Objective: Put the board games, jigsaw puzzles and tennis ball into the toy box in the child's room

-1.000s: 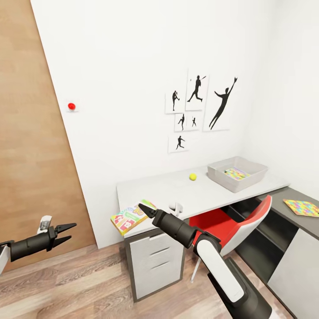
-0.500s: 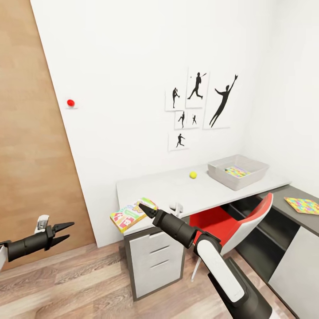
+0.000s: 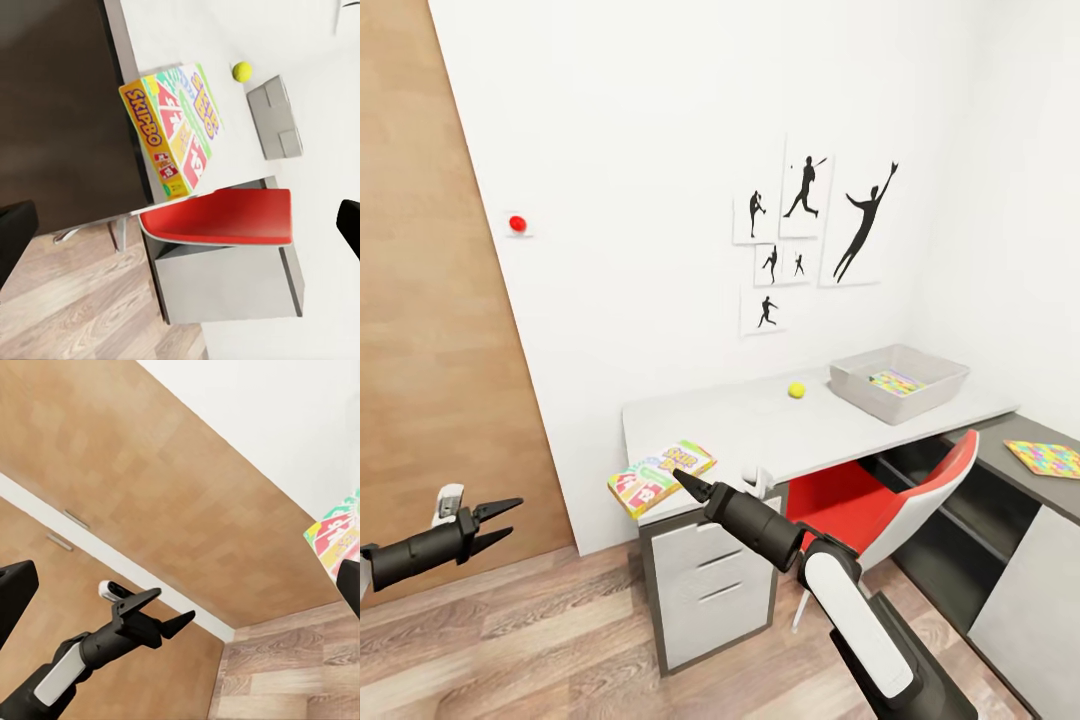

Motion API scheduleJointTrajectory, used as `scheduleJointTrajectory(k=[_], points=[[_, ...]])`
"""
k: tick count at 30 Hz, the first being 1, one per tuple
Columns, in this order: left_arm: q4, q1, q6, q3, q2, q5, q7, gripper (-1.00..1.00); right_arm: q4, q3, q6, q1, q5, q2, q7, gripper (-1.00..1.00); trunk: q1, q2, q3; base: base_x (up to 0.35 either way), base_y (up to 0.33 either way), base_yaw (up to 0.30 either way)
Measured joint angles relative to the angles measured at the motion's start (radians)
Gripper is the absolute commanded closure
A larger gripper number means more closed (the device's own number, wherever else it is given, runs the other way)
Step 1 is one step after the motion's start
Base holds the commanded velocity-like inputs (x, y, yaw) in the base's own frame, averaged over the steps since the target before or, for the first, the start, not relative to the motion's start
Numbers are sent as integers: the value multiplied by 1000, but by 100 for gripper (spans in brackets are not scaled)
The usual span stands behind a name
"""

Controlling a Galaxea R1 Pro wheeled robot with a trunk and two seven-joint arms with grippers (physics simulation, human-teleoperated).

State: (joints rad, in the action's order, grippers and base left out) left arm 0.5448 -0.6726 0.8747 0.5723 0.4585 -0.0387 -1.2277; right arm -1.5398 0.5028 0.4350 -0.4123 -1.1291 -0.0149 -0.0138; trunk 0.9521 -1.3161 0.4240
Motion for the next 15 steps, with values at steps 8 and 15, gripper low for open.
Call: scheduleJointTrajectory(k=[8, 15], points=[[0, 0, 1, 0, -3, 1, 8, -100, 2, 1, 0, 1, 1, 1, -1, -100, 31, -56, 25, 0, 0, 0], [0, 0, 4, 0, -6, 2, 13, -100, 0, 1, 0, 1, 1, 0, -1, -100, 58, -105, 47, 0, 0, 0]])
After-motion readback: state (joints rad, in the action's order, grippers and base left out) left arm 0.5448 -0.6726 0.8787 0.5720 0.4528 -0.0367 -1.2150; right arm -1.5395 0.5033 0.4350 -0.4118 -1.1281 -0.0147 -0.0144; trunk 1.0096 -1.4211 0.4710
